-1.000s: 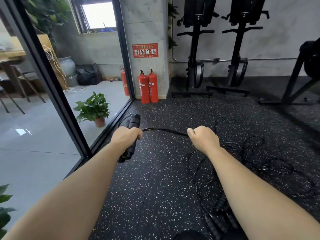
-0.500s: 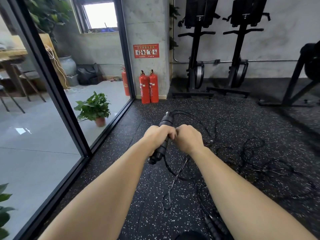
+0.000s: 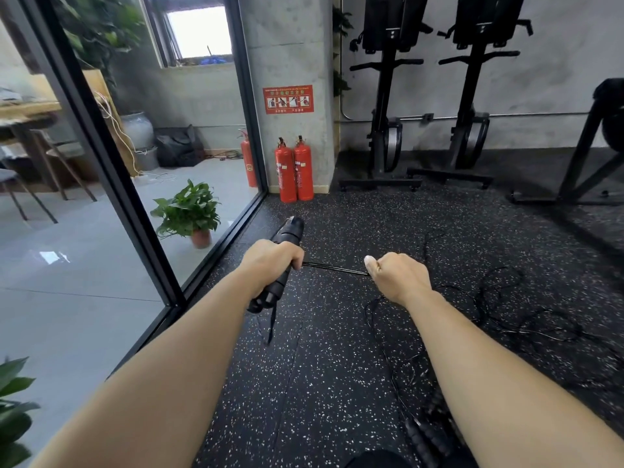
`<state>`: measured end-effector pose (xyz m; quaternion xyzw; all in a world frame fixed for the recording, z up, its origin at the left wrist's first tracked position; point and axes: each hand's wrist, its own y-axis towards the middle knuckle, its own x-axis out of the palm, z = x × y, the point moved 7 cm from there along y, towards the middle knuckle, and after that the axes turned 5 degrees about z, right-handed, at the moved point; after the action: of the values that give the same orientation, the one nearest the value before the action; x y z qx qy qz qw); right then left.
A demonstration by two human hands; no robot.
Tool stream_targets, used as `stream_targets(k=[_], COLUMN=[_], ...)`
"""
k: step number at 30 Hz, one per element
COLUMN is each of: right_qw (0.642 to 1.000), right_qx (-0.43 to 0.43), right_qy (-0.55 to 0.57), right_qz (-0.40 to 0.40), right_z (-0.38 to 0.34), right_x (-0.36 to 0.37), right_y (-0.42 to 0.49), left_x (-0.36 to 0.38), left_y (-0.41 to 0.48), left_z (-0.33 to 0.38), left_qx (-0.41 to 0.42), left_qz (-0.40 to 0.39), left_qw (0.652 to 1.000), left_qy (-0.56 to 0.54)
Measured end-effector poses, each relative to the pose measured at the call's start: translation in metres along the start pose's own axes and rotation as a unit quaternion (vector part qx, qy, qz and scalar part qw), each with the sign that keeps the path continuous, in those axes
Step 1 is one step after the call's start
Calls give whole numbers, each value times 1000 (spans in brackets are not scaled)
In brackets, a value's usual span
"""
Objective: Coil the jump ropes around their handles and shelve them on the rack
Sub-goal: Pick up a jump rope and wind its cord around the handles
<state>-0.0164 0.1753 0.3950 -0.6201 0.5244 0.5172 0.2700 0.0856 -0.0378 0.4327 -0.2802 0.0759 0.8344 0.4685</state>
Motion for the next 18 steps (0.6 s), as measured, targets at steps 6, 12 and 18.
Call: stream_targets(k=[6,12,18], right_qw=[998,994,989], right_qx=[-39,-92,-128], right_qy=[-36,-42,-54], right_qz=[42,41,55], right_z=[-28,-67,-60], right_x=[-12,-11,-10], right_y=[0,-6,-10], left_x=[6,61,62], left_y=[-4,-26,-23], left_z=[3,23,16], left_qx=[2,-24,-7], left_qz=[5,-109,-69], left_qw=[1000,985,995], left_qy=[11,-128,-71])
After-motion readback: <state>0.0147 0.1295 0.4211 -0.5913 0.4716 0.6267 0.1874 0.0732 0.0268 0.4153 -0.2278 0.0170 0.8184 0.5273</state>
